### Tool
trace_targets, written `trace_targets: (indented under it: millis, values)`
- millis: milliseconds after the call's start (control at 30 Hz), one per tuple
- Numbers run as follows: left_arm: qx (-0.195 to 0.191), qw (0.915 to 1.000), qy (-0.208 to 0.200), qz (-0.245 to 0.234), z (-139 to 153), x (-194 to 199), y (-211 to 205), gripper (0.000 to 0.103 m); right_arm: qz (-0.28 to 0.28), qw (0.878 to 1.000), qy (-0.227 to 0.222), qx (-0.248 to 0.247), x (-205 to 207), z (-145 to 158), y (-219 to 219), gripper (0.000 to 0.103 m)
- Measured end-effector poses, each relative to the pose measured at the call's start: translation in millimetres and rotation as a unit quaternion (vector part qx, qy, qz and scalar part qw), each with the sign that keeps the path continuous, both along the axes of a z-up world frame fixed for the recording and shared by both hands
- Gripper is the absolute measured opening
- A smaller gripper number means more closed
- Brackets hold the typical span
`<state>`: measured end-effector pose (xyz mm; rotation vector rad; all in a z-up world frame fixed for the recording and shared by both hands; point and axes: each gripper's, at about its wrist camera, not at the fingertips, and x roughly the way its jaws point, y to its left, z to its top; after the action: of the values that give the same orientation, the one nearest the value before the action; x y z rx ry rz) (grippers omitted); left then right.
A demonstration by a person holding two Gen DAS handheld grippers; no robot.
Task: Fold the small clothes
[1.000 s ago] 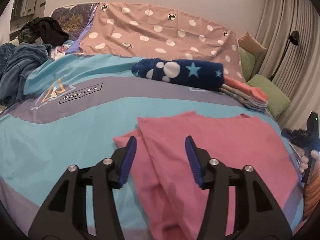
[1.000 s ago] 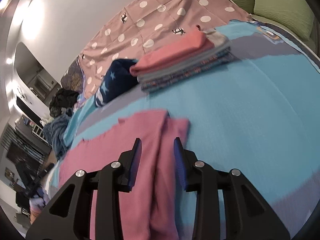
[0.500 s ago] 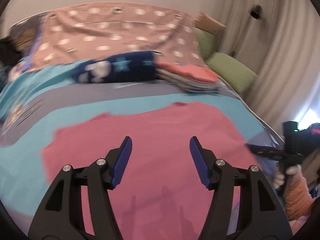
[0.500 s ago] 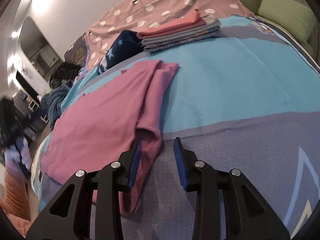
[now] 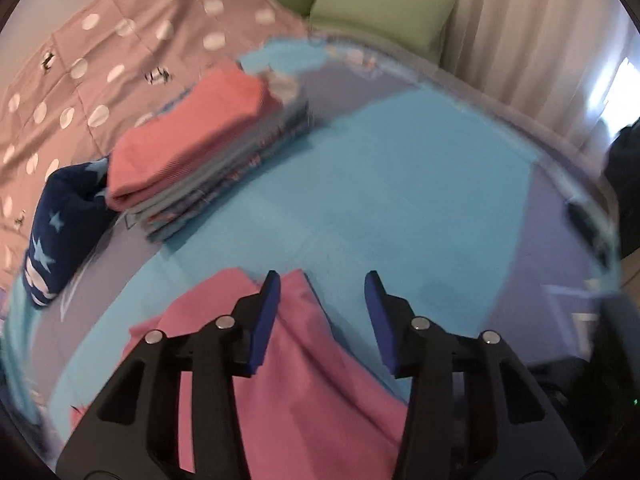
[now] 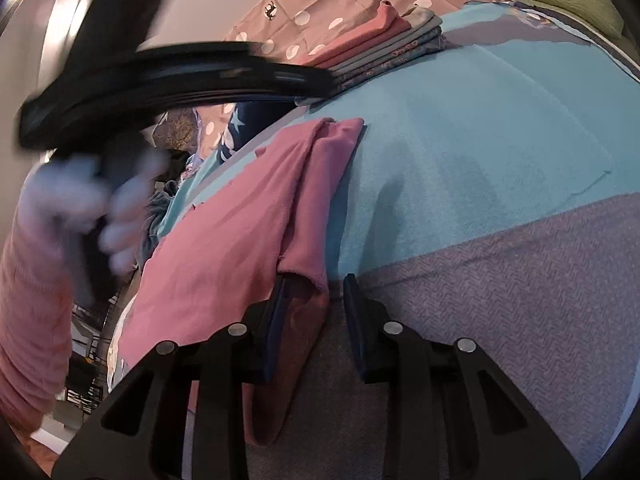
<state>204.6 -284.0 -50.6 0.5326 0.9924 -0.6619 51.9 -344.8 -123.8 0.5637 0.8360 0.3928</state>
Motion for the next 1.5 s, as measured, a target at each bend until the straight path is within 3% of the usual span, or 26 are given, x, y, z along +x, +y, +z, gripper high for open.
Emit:
trace_targets:
  millis: [100,200,267,333,367,400,500,633,700,800,900,1033,1167,1200,1233,1267,1300,1333,1367,1400,1467,1500]
  values:
    - [0.085,0.9961,-0.019,0.007,-28.0,10.1,-15.5,0.044,0.002,1.0,0.001,0.008,0.6,-0.8,-1.1,0.031]
    - [0.108,0.994,-0.008,0.012,-44.5,20.6,-14.5,0.011,0.004,1.0,0.004,0.009,3.9,-1.2,-0.2,0.031]
    - [0.09,0.9956,0.005,0.023,-41.3,24.3,-9.5,0.006,0.006,1.0,0.006,0.004,7.2,-0.7,2.6,0.031]
    - [0.032,0.9982,0.018,0.048,-25.5,29.6,1.7,0.005,0.003,1.0,0.009,0.0,10.5,-0.1,4.6,0.027]
    - [-0.001,0.9977,0.028,0.063,-17.6,35.0,8.5,0.005,-0.007,1.0,0.011,0.001,12.6,-0.5,3.8,0.023]
    - [-0.022,0.9964,0.035,0.075,-13.8,39.0,13.5,0.005,-0.021,1.0,0.02,0.001,14.2,-2.8,1.5,0.003]
    - [-0.057,0.9916,0.059,0.1,-17.8,48.1,24.9,0.005,-0.039,0.999,0.019,0.021,10.1,-3.4,-6.0,0.003]
    - [-0.058,0.9923,0.044,0.1,-30.5,44.5,23.7,0.005,-0.043,0.999,0.024,0.021,3.0,-2.5,-5.5,0.003]
    - [-0.084,0.9912,0.03,0.098,-27.2,48.1,27.7,0.005,-0.045,0.998,0.029,0.028,3.5,-2.5,-6.8,0.003]
    - [-0.104,0.9909,-0.008,0.085,-7.4,41.5,31.3,0.009,-0.045,0.998,0.034,0.038,-0.3,-3.0,-10.6,0.002]
    - [-0.134,0.9871,-0.029,0.083,23.2,26.5,45.6,0.029,-0.048,0.997,0.029,0.043,-9.6,-1.1,-17.5,0.003]
    - [-0.15,0.9861,-0.049,0.052,46.9,-13.7,77.4,0.039,-0.023,0.997,0.001,0.069,-34.6,8.3,-27.6,0.007]
    - [-0.132,0.9896,-0.036,0.042,28.8,-47.9,112.6,0.043,0.068,0.994,-0.033,0.083,-63.4,23.9,-3.4,0.008]
    - [-0.126,0.9906,-0.031,0.042,20.3,-52.8,119.5,0.048,0.083,0.993,-0.034,0.077,-66.8,25.3,5.6,0.013]
    - [-0.121,0.9914,-0.024,0.045,9.8,-56.3,123.2,0.053,0.088,0.994,-0.029,0.064,-65.9,24.6,12.6,0.016]
    - [-0.114,0.9921,-0.008,0.053,-4.6,-57.7,126.7,0.053,0.082,0.996,-0.005,0.019,-63.4,19.3,23.5,0.017]
    - [-0.098,0.9929,0.026,0.063,-28.0,-58.9,128.4,0.053,0.069,0.997,0.019,-0.022,-60.1,12.3,28.2,0.016]
    - [-0.092,0.9928,0.031,0.071,-44.3,-63.3,129.7,0.053,0.056,0.997,0.035,-0.04,-57.2,5.1,30.3,0.01]
    - [-0.1,0.9924,0.011,0.071,-47.6,-67.1,131.3,0.053,0.047,0.997,0.038,-0.037,-57.1,3.1,27.4,0.0]
    - [-0.104,0.9921,-0.009,0.07,-46.8,-74.3,132.1,0.053,0.041,0.998,0.044,-0.025,-58.8,3.6,24.3,0.0]
    - [-0.146,0.9856,0.019,0.084,-36.8,-78.3,142.3,0.053,0.026,0.998,0.049,-0.02,-65.8,6.9,19.3,0.001]
    - [-0.169,0.9812,0.029,0.089,-31.1,-81.7,148.8,0.054,0.016,0.998,0.05,-0.035,-71.2,9.3,17.2,0.006]
